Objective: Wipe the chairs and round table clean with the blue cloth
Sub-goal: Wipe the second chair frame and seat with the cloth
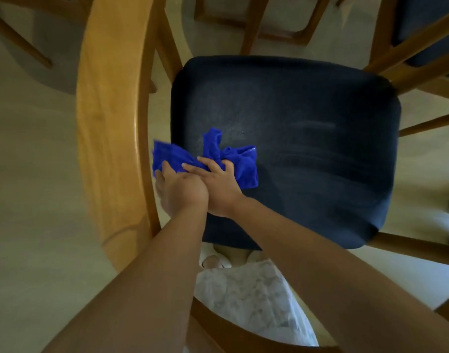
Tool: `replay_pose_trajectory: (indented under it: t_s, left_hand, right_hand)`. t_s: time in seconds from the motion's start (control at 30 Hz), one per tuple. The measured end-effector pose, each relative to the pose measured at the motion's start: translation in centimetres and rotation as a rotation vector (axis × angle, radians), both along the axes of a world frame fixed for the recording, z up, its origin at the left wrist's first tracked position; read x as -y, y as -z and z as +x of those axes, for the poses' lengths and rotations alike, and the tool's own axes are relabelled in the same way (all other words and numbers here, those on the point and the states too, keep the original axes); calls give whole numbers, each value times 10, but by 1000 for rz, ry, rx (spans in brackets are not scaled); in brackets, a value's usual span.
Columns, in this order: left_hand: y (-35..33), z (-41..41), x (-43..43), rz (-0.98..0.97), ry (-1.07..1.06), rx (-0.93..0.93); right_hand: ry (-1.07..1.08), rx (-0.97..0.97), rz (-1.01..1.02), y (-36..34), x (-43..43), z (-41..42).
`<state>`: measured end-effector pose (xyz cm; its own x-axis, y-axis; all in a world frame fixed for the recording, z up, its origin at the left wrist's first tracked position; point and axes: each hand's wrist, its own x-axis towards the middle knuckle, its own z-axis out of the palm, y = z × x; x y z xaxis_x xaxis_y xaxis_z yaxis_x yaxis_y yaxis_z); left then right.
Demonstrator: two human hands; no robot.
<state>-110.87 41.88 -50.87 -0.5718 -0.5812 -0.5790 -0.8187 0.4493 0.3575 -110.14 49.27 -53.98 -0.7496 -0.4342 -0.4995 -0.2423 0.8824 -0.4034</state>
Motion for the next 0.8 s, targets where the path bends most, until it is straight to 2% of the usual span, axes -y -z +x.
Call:
replay_pose_trajectory:
  t_s: [0.07, 0.17, 0.3, 0.4, 0.5, 0.67, 0.8]
  left_hand:
    - [3, 6, -1, -33, 85, 18]
    - [13, 23, -1, -39, 188, 107]
    - [20, 48, -16, 9, 200, 244]
    - [21, 66, -36, -126, 336, 245]
    - [24, 71, -65, -157, 331, 238]
    - [27, 58, -131, -87, 246, 212]
    - [30, 32, -178, -55, 341, 155]
  right_hand:
    - [-127, -4, -50, -1, -10, -1]
    - [-204, 45, -159, -1, -31, -1]
    - [-291, 73, -208, 0, -64, -3]
    - [-350, 79, -199, -1, -83, -8]
    - [-397, 83, -188, -2, -105, -14]
    - [-406, 88, -147, -6, -159, -30]
    - [-288, 60, -115, -9, -212, -48]
